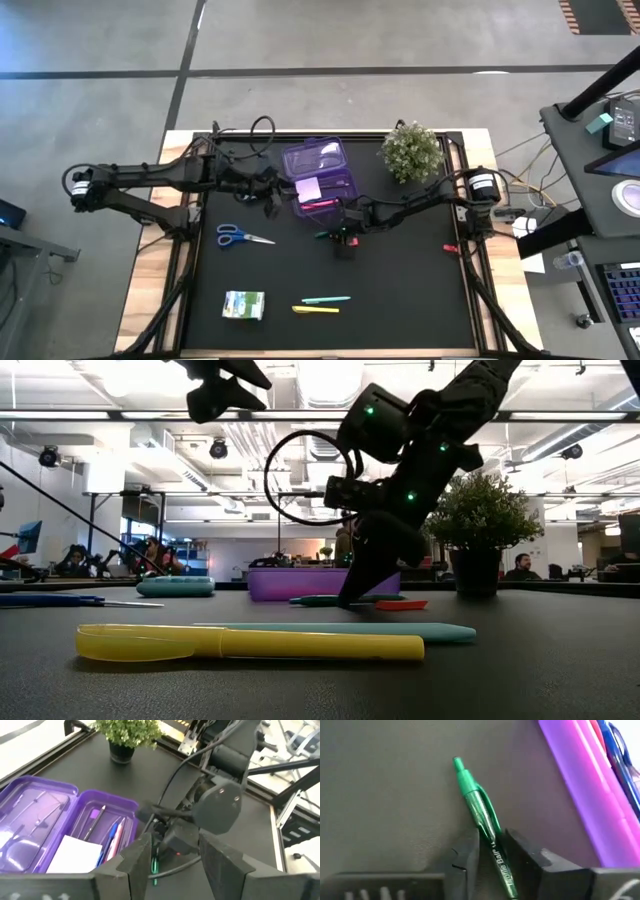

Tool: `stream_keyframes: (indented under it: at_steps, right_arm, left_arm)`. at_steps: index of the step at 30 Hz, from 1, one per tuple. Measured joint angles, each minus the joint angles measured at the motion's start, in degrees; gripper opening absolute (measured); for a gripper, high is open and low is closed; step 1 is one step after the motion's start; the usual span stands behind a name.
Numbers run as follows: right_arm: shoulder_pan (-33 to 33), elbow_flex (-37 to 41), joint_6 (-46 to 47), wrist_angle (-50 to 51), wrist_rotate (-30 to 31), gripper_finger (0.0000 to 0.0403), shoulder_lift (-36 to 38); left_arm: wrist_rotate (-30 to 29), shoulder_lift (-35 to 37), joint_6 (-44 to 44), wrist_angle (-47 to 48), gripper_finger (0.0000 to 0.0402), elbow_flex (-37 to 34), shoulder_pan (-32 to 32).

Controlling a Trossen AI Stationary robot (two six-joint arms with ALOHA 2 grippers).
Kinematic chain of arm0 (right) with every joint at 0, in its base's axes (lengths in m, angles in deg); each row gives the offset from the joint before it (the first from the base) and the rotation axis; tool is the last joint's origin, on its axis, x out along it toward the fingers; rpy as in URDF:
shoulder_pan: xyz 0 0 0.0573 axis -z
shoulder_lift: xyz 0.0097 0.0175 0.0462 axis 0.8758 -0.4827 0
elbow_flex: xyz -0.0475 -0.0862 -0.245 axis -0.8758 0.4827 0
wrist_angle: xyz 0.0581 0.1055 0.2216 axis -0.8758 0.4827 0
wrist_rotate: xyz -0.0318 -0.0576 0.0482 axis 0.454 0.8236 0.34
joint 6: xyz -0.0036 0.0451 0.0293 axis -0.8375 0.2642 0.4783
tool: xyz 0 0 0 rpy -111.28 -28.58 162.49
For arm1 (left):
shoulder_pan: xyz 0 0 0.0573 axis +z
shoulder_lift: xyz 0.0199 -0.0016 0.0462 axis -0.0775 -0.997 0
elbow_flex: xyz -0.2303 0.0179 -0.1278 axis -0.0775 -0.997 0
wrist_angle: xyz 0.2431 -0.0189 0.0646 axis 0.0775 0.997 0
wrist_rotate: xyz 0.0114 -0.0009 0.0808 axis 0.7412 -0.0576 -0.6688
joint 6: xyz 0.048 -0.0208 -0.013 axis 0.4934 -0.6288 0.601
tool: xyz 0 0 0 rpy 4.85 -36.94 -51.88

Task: Pack school essentials
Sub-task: Put the green pen into the purple supply box

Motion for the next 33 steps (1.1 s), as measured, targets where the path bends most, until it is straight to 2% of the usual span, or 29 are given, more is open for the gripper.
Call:
stream_keyframes:
  at_steps: [7, 14, 21, 27, 33]
  right_arm:
    - [0.3, 0.0, 3.6, 1.0, -1.3, 0.0020, 0.4]
    - [0.3, -1.0, 5.7, 3.6, -2.6, 0.0019, 4.8]
    - [1.4, -5.7, 2.3, 5.2, -1.7, 0.0019, 12.0]
    - [5.3, -10.0, -5.8, 4.6, 3.0, 0.0019, 11.9]
    - [10.4, -10.9, -7.4, 5.6, 3.3, 0.0020, 7.1]
  left_arm:
    - [0.0, 0.0, 0.2, 0.4, 0.0151, 0.0, 0.0]
    - [0.0, 0.3, 1.5, 0.3, 0.0151, 0.0, 0.0]
    - [0.0, 0.9, 1.9, 0.3, 0.0151, 0.0, 0.0]
    - [0.1, 1.0, 3.0, 0.3, 0.0151, 0.0, 0.0]
    - [0.1, 1.1, 3.1, 0.3, 0.0151, 0.0, 0.0]
